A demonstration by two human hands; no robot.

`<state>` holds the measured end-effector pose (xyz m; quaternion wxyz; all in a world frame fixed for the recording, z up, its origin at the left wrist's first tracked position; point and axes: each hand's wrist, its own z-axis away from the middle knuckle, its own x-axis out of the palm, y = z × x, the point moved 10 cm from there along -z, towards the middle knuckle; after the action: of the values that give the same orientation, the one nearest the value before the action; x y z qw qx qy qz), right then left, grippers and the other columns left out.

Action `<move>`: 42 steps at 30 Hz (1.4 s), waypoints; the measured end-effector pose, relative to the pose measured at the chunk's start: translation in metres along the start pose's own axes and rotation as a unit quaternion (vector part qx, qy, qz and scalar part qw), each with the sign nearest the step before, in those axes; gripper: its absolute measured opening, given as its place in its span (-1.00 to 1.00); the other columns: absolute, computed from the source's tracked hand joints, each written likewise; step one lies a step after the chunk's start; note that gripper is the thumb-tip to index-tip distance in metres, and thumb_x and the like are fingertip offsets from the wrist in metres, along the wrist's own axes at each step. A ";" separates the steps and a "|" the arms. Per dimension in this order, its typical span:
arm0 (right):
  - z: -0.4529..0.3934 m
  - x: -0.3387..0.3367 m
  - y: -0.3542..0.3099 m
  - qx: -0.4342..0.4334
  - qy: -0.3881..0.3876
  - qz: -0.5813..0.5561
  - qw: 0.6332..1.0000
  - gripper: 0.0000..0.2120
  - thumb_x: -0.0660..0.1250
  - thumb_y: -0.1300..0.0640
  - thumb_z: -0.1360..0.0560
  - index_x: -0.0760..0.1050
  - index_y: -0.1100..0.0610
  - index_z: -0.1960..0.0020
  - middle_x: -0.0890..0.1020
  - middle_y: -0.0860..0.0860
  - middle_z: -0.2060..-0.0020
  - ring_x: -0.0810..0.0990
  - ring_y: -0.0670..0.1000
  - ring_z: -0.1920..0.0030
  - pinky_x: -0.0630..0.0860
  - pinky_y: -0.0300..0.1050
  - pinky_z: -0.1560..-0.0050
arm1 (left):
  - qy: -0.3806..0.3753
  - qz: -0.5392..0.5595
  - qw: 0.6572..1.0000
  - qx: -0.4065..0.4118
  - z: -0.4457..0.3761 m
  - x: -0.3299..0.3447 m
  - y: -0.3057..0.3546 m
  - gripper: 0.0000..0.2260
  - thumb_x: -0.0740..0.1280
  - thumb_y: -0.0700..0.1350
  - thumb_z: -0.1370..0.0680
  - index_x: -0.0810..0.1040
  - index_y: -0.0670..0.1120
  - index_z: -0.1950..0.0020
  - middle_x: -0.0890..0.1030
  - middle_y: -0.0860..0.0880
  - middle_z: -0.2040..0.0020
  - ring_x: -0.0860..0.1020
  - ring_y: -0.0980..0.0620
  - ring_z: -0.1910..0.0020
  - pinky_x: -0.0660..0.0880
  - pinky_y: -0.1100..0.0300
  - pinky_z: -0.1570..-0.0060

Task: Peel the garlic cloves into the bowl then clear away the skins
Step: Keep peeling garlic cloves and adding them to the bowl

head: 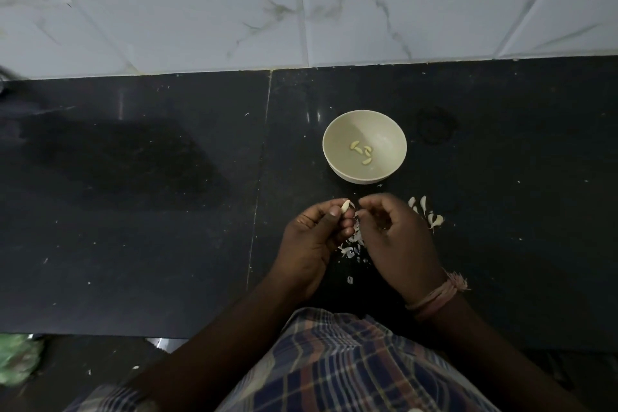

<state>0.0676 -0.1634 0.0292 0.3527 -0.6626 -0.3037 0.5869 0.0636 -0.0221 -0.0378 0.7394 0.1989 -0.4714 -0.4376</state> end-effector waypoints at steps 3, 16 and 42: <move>0.002 0.003 0.009 0.089 0.002 -0.124 0.988 -0.93 0.42 0.14 -0.56 0.65 0.07 -0.03 0.70 -0.07 0.16 0.67 -0.12 0.21 0.58 -0.22 0.14 | -0.005 -0.009 1.000 0.009 0.002 0.000 0.000 -0.83 0.26 -0.28 -0.63 0.63 -0.24 -0.12 0.69 -0.13 0.11 0.62 0.08 0.16 0.60 0.26 0.08; 0.012 0.004 0.010 0.120 0.000 -0.135 0.984 -0.98 0.44 0.12 -0.50 0.65 0.02 0.09 0.68 -0.08 0.31 0.64 -0.12 0.34 0.55 -0.22 0.27 | 0.024 -0.067 0.996 0.044 0.017 -0.001 0.007 -0.85 0.42 -0.31 -0.53 0.74 -0.11 0.01 0.71 -0.24 -0.04 0.68 -0.15 -0.03 0.59 -0.04 -0.19; 0.015 0.016 0.003 0.171 -0.083 -0.214 0.958 -0.89 0.36 0.23 -0.55 0.58 0.25 0.13 0.55 -0.04 0.51 0.45 -0.14 0.55 0.36 -0.29 0.50 | -0.018 -0.006 1.000 -0.003 0.028 0.003 0.003 -0.88 0.42 -0.30 -0.48 0.66 -0.24 0.00 0.68 -0.18 0.11 0.67 0.00 0.16 0.62 0.23 0.11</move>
<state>0.0551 -0.1505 0.0168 0.5512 -0.4611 -0.3619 0.5937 0.0409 -0.0199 -0.0208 0.7284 0.1919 -0.4823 -0.4472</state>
